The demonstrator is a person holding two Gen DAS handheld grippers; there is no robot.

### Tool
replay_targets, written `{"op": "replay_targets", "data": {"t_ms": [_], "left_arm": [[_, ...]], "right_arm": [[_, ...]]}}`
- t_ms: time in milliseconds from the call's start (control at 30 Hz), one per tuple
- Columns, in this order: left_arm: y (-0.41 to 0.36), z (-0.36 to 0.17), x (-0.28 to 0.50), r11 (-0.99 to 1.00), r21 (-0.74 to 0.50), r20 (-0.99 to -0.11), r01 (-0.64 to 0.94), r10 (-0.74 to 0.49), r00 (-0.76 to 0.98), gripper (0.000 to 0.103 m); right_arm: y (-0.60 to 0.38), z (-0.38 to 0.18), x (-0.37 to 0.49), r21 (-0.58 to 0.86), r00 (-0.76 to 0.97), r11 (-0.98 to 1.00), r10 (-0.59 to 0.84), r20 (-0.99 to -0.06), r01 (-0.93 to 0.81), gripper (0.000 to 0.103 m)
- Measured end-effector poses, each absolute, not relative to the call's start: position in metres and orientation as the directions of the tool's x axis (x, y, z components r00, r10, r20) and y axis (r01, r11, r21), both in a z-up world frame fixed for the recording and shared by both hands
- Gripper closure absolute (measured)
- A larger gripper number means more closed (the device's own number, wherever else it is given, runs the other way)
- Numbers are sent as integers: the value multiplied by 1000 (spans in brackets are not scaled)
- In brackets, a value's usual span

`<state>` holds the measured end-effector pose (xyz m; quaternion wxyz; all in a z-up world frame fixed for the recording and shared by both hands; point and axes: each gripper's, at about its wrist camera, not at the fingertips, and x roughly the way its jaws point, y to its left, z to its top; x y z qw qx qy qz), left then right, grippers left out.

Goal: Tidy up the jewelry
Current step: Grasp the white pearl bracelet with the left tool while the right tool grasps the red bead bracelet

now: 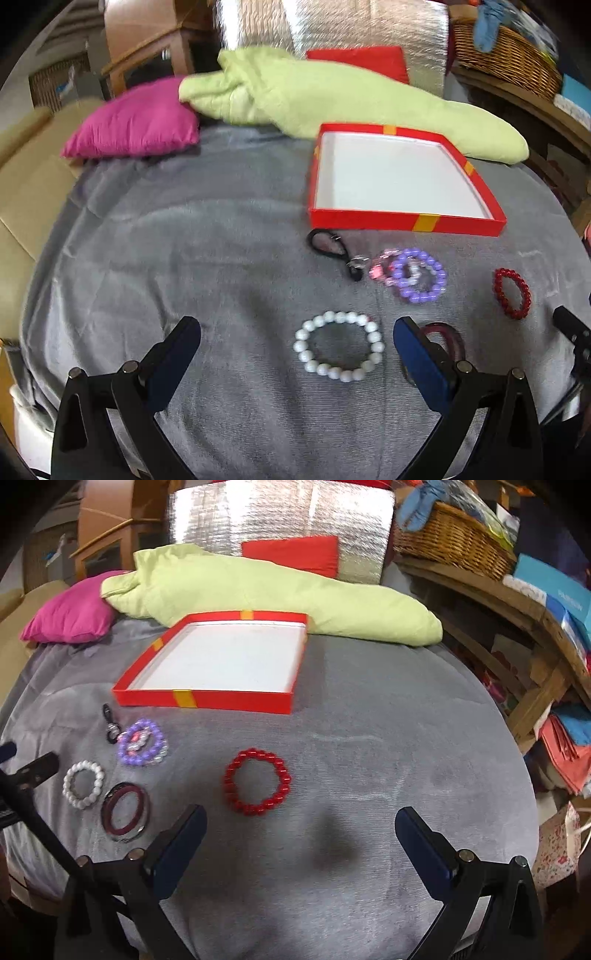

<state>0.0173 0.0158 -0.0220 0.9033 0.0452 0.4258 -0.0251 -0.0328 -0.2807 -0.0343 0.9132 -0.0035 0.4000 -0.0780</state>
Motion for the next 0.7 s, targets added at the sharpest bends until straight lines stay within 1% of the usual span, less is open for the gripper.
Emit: {"op": "replay_targets", "data": {"t_ms": [33, 100, 167, 200, 233, 267, 300, 333, 367, 433, 467, 500, 533, 567, 600, 633, 667, 700], "left_arm": [[24, -24, 21, 996, 36, -784, 78, -20, 621, 0], [34, -28, 29, 997, 3, -804, 74, -41, 593, 0], [47, -34, 36, 998, -29, -824, 61, -58, 563, 0], [52, -36, 39, 998, -43, -830, 55, -66, 553, 0], [55, -38, 39, 997, -57, -834, 54, -78, 546, 0], [56, -39, 40, 996, -72, -838, 58, -92, 537, 0], [57, -41, 42, 994, -94, -844, 64, -114, 525, 0], [58, -42, 43, 992, -105, -846, 67, -125, 519, 1], [57, -44, 43, 990, -119, -847, 75, -141, 512, 3], [53, -47, 45, 985, -139, -851, 100, -170, 496, 17], [52, -48, 47, 984, -142, -855, 109, -178, 488, 21], [47, -52, 47, 982, -143, -861, 123, -185, 475, 26], [43, -55, 51, 980, -142, -867, 136, -189, 462, 30], [39, -57, 51, 979, -141, -870, 146, -193, 453, 31], [34, -60, 51, 977, -141, -875, 163, -199, 442, 35], [32, -62, 52, 975, -140, -877, 171, -203, 435, 40], [27, -65, 53, 974, -134, -882, 184, -202, 425, 43], [25, -66, 53, 974, -126, -885, 190, -197, 421, 46]], "right_arm": [[-286, -35, -30, -55, 659, 988, -139, -739, 146, 5], [-295, -37, -22, -42, 641, 988, -129, -757, 149, 9], [-302, -42, -13, -21, 615, 989, -108, -781, 147, 18], [-306, -45, -6, 4, 594, 990, -80, -800, 139, 27], [-308, -48, -1, 19, 583, 990, -65, -810, 136, 31], [-310, -50, 4, 31, 576, 990, -55, -815, 137, 33], [-311, -51, 7, 39, 575, 990, -48, -816, 138, 38], [-311, -54, 13, 54, 566, 990, -29, -824, 130, 43], [-311, -54, 16, 53, 569, 991, -28, -822, 125, 44], [-309, -59, 25, 61, 556, 992, -12, -831, 113, 50], [-307, -63, 31, 58, 545, 993, -9, -839, 106, 51], [-306, -67, 35, 59, 527, 993, -2, -850, 99, 55], [-305, -74, 40, 56, 505, 994, -1, -863, 97, 59], [-304, -77, 44, 54, 493, 994, -2, -870, 99, 59], [-302, -78, 45, 40, 499, 995, -13, -866, 96, 60], [-300, -78, 45, 27, 507, 996, -20, -862, 85, 65], [-298, -78, 45, 24, 510, 997, -20, -860, 79, 70], [-297, -79, 45, 24, 516, 997, -17, -857, 74, 79]]}}
